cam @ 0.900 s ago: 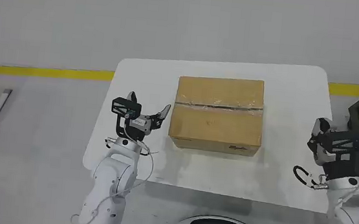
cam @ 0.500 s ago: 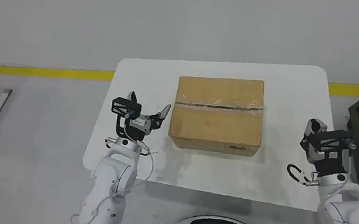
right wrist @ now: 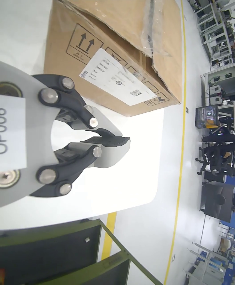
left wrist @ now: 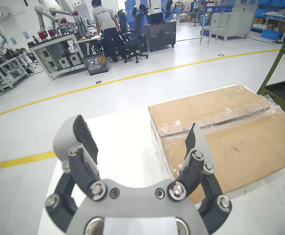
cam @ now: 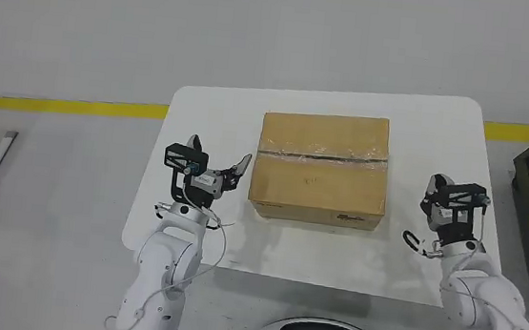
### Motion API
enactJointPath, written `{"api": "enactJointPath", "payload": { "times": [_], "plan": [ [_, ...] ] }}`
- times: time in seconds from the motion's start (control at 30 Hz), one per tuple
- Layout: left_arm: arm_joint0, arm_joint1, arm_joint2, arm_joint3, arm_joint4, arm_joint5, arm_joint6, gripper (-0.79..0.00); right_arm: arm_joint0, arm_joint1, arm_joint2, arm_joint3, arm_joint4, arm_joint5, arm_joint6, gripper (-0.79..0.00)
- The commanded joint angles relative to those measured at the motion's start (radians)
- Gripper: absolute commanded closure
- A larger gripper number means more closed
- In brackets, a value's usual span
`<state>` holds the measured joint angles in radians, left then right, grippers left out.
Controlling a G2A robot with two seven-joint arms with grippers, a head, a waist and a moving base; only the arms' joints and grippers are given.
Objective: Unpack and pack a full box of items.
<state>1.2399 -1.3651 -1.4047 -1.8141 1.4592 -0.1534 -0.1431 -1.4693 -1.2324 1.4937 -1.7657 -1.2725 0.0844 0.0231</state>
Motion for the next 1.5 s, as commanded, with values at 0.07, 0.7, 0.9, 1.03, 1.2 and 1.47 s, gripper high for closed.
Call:
{"api": "enactJointPath", "payload": {
  "times": [0.07, 0.7, 0.9, 1.03, 1.2, 1.47],
  "plan": [
    [0.000, 0.000, 0.000, 0.000, 0.000, 0.000, 0.000, -0.785, 0.071, -0.009, -0.048, 0.052, 0.017, -0.007, -0.001, 0.000],
    [0.000, 0.000, 0.000, 0.000, 0.000, 0.000, 0.000, -0.785, 0.176, -0.036, -0.182, 0.143, 0.031, -0.052, -0.021, 0.000],
    [0.001, -0.003, 0.024, -0.012, -0.040, -0.017, -0.002, -0.785, 0.122, -0.031, -0.116, 0.092, 0.033, -0.018, -0.032, 0.000],
    [-0.030, -0.006, 0.090, -0.007, -0.053, -0.068, -0.022, -0.785, 0.056, -0.021, -0.048, 0.039, -0.002, -0.016, -0.038, 0.000],
    [-0.093, -0.014, 0.192, 0.049, 0.011, -0.095, -0.068, -0.785, -0.036, -0.014, 0.038, -0.021, 0.015, -0.003, -0.039, 0.000],
    [-0.164, -0.032, 0.284, 0.136, 0.053, -0.021, -0.078, -0.785, -0.161, -0.012, 0.115, -0.090, 0.051, 0.005, -0.041, 0.000]
  ]
}}
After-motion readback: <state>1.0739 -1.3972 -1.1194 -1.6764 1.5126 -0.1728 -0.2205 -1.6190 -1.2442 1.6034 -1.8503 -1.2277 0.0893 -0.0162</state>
